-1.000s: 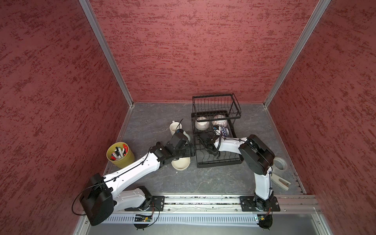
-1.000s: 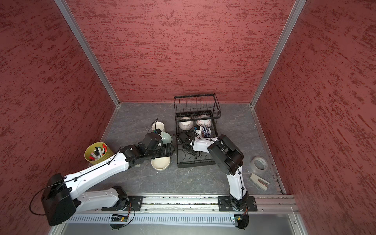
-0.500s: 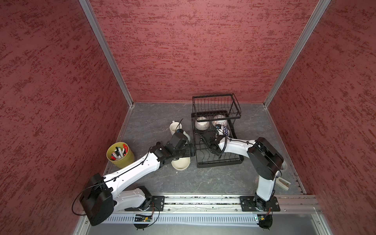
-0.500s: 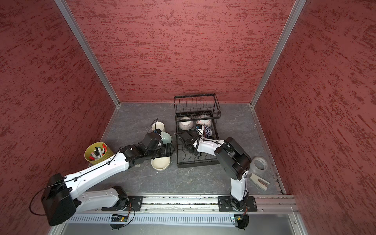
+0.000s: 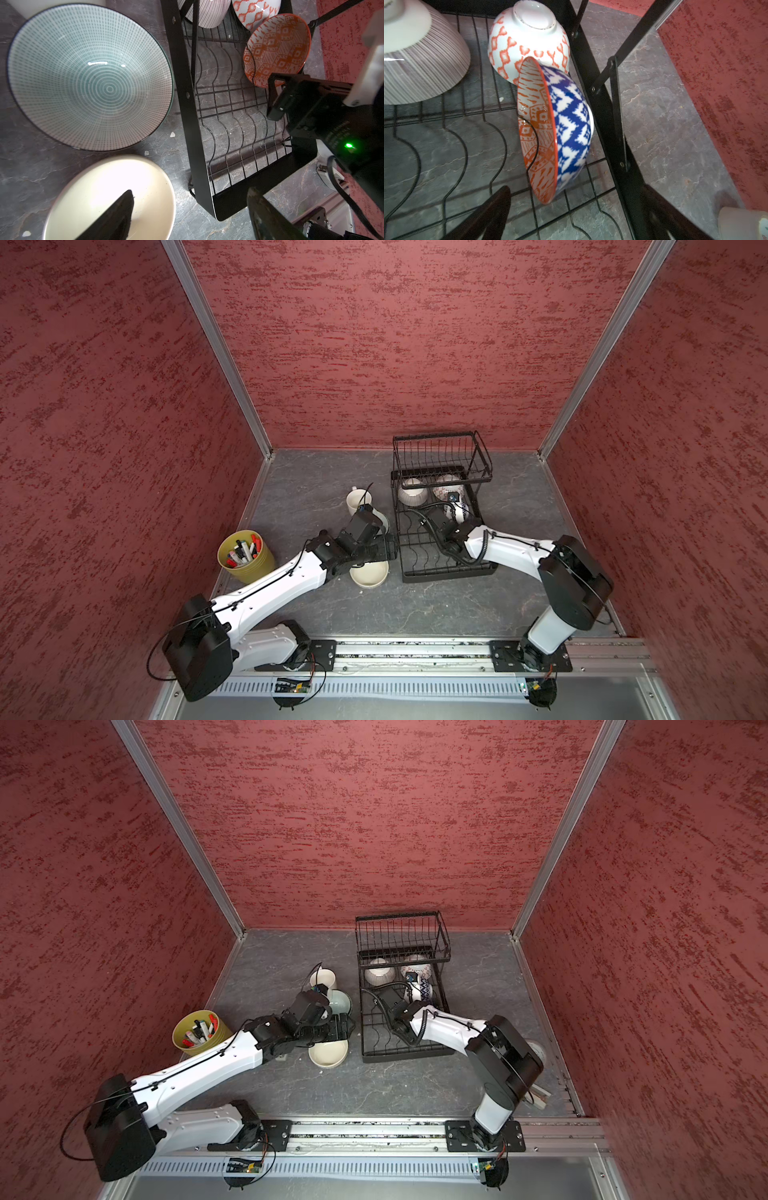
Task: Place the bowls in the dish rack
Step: 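Open the right gripper and withdraw it while the left moves over the cream bowl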
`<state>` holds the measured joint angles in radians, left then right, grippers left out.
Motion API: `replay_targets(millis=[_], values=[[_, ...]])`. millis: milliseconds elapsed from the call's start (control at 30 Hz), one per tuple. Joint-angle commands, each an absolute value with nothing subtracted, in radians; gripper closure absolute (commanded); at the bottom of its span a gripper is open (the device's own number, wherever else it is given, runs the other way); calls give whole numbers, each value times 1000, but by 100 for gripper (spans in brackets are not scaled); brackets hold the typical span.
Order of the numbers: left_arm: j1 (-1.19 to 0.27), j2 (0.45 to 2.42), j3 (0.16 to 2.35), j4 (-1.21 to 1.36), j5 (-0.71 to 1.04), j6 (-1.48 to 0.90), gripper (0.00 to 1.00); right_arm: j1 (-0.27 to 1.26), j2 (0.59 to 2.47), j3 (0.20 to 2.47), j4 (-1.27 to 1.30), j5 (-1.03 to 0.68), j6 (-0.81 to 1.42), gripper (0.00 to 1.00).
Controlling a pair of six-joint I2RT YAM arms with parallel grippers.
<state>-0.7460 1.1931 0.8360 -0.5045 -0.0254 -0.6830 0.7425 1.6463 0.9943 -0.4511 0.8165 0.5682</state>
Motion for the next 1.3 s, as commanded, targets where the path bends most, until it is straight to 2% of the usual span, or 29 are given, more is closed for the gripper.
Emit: replay_targets(millis=[0, 400, 600, 833, 1000, 1133, 1267], values=[[-738, 1195, 857, -535, -48, -683, 15, 745, 1588, 967, -376, 741, 518, 2], [-732, 1167, 897, -675, -100, -703, 14, 744, 1402, 871, -334, 524, 428, 3], [-729, 1131, 885, -721, -125, -724, 1, 746, 1278, 815, -318, 475, 425, 1], [-723, 1142, 894, -790, -123, -726, 1, 745, 1230, 834, -400, 473, 434, 1], [-722, 1171, 889, -841, -114, -726, 1, 745, 1126, 781, -354, 424, 448, 1], [-725, 1194, 881, -884, -114, -730, 4, 745, 1037, 764, -354, 378, 444, 9], [-726, 1218, 862, -903, -106, -740, 8, 744, 1005, 790, -407, 339, 450, 12]])
